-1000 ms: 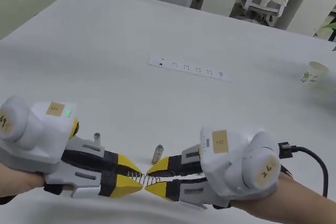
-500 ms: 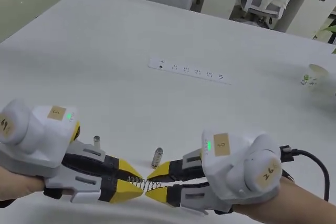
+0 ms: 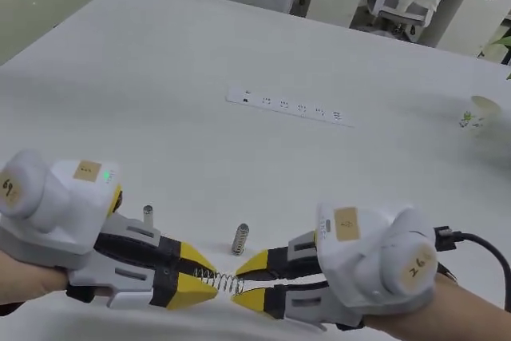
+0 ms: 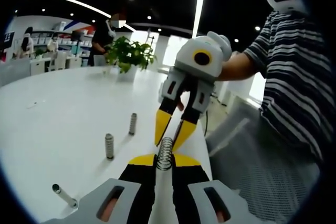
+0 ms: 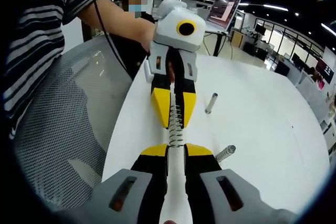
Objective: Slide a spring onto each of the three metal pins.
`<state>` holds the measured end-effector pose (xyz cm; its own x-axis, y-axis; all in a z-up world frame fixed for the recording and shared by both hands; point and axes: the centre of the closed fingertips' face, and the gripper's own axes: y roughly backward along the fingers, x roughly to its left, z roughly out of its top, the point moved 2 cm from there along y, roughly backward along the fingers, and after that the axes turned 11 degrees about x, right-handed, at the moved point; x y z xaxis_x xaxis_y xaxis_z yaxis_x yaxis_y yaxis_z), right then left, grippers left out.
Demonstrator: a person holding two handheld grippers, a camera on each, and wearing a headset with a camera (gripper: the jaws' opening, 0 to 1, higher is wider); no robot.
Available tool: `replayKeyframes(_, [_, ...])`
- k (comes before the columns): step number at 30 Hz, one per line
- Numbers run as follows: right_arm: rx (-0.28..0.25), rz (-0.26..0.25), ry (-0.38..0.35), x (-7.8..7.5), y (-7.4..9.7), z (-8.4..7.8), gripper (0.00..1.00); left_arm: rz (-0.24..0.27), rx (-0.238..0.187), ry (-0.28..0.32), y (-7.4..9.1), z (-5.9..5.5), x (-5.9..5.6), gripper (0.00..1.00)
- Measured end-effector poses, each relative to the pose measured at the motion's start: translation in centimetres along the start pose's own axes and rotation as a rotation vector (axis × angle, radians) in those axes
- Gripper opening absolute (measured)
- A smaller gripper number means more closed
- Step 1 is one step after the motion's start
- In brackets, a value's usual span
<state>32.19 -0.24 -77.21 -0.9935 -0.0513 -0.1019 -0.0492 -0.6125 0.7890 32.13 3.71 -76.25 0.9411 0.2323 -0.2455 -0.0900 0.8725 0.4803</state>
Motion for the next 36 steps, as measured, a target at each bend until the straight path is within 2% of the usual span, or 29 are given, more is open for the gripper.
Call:
replayKeyframes(16, [-0.035, -0.002, -0.014, 0.0, 0.5, 0.4, 0.07, -0.007, 0.009, 0.0, -0.2, -0.1, -0.1, 0.03])
replayKeyframes(26, [-0.097, -0.002, -0.029, -0.4, 1.7, 1.9, 0.07, -0.004, 0.021, -0.009, -0.2, -0.3, -0.2, 0.03])
replayKeyframes(34, [-0.116, 0.0, -0.024, -0.3, 1.9, 2.5, 0.06, -0.001, 0.033, -0.027, -0.3, -0.5, -0.3, 0.03])
replayKeyframes(36, [-0.139, 0.006, -0.037, -0.3, 2.0, 2.9, 0.06, -0.003, 0.035, -0.028, -0.3, -0.5, -0.3, 0.03])
